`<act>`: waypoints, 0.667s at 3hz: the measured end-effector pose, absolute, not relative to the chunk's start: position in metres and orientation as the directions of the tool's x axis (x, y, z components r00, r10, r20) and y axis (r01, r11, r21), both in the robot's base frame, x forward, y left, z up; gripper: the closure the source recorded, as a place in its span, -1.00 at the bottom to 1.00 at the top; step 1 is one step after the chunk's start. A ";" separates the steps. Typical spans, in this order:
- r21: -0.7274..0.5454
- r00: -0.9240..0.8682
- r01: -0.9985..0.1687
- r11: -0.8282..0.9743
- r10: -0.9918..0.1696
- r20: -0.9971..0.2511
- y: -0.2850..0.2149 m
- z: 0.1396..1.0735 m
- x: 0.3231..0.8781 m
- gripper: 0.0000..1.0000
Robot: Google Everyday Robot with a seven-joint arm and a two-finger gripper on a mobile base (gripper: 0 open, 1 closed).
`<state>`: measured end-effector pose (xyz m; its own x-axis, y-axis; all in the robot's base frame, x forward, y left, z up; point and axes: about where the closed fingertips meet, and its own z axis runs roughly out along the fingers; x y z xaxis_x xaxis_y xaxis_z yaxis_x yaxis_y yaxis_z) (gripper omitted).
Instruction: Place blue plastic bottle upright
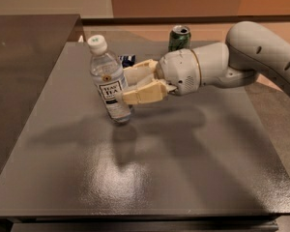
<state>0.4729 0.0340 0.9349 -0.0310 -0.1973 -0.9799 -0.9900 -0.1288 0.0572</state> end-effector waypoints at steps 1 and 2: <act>0.100 -0.074 -0.989 -0.109 -0.216 -0.973 0.025 0.918 0.477 1.00; 0.142 -0.119 -0.985 -0.097 -0.211 -0.970 0.019 0.907 0.482 1.00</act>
Offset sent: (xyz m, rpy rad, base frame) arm 0.0162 -0.0280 -0.0430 -0.0094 0.1379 -0.0549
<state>0.4815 0.0186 0.9069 -0.1191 -0.2111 -0.9702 -0.9852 -0.0965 0.1419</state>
